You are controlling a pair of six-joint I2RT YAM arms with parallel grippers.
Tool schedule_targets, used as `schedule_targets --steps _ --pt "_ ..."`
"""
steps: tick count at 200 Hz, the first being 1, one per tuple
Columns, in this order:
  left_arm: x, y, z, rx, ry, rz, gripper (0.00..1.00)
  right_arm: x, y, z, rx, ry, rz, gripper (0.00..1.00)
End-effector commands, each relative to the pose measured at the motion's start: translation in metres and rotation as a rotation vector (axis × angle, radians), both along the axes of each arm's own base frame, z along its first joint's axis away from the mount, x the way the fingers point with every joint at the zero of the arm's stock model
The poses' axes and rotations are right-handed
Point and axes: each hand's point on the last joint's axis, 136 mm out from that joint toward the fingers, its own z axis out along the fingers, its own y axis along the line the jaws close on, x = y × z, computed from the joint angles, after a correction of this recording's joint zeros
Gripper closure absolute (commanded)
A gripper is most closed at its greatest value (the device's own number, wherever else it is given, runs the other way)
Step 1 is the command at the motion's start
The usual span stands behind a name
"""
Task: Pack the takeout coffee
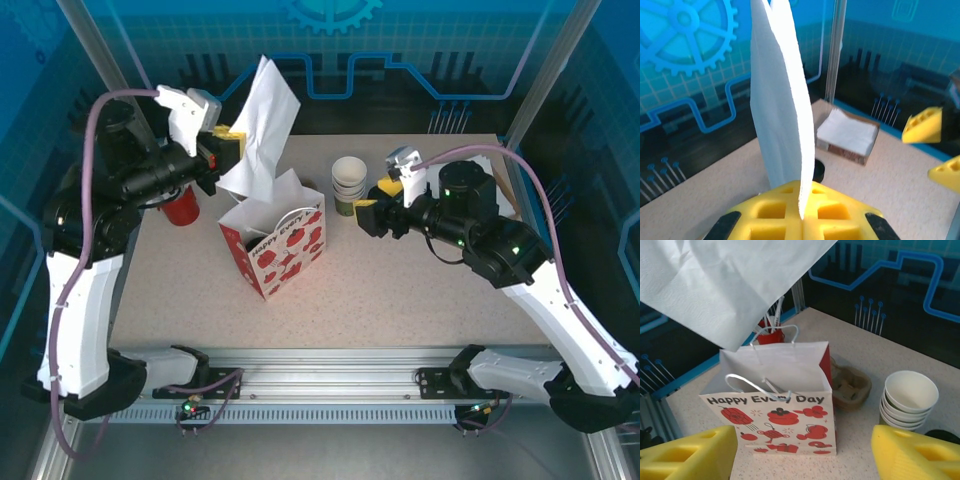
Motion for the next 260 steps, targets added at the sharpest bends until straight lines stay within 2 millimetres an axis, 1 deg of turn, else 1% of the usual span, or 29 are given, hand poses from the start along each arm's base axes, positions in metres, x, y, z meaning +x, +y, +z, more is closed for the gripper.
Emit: schedule_targets --steps 1,20,58,95,121,150,177,197,210,245,260 --pt "0.0 0.005 -0.039 0.143 0.093 -0.027 1.0 0.004 -0.004 -0.01 -0.025 0.022 -0.019 0.27" --pt "0.0 0.003 -0.054 0.183 0.127 -0.054 1.0 0.005 -0.005 -0.012 -0.028 0.023 -0.023 0.27" --pt "-0.001 0.001 -0.077 0.215 0.192 -0.082 1.0 0.006 -0.008 -0.02 -0.043 0.032 -0.036 0.27" --pt "0.003 0.008 -0.097 0.224 0.271 -0.033 1.0 0.008 -0.011 -0.024 -0.05 0.036 -0.048 0.27" --pt "0.005 0.013 -0.104 0.19 0.316 0.027 1.0 0.009 -0.01 -0.027 -0.053 0.044 -0.05 0.27" --pt "0.005 0.018 -0.108 0.159 0.321 0.077 1.0 0.011 -0.009 -0.03 -0.052 0.054 -0.049 0.27" --pt "0.01 0.03 -0.111 0.168 0.318 0.161 1.0 0.012 -0.008 -0.032 -0.055 0.061 -0.047 0.27" --pt "0.014 0.037 -0.116 0.175 0.335 0.212 1.0 0.012 -0.008 -0.033 -0.057 0.063 -0.049 0.27" --pt "0.017 0.036 -0.121 0.164 0.348 0.216 1.0 0.013 -0.008 -0.035 -0.059 0.067 -0.048 0.26" --pt "0.03 0.026 -0.145 0.126 0.407 0.2 1.0 0.016 -0.006 -0.04 -0.069 0.081 -0.049 0.26" --pt "0.034 0.018 -0.154 0.096 0.432 0.171 1.0 0.017 -0.005 -0.04 -0.07 0.081 -0.049 0.26"
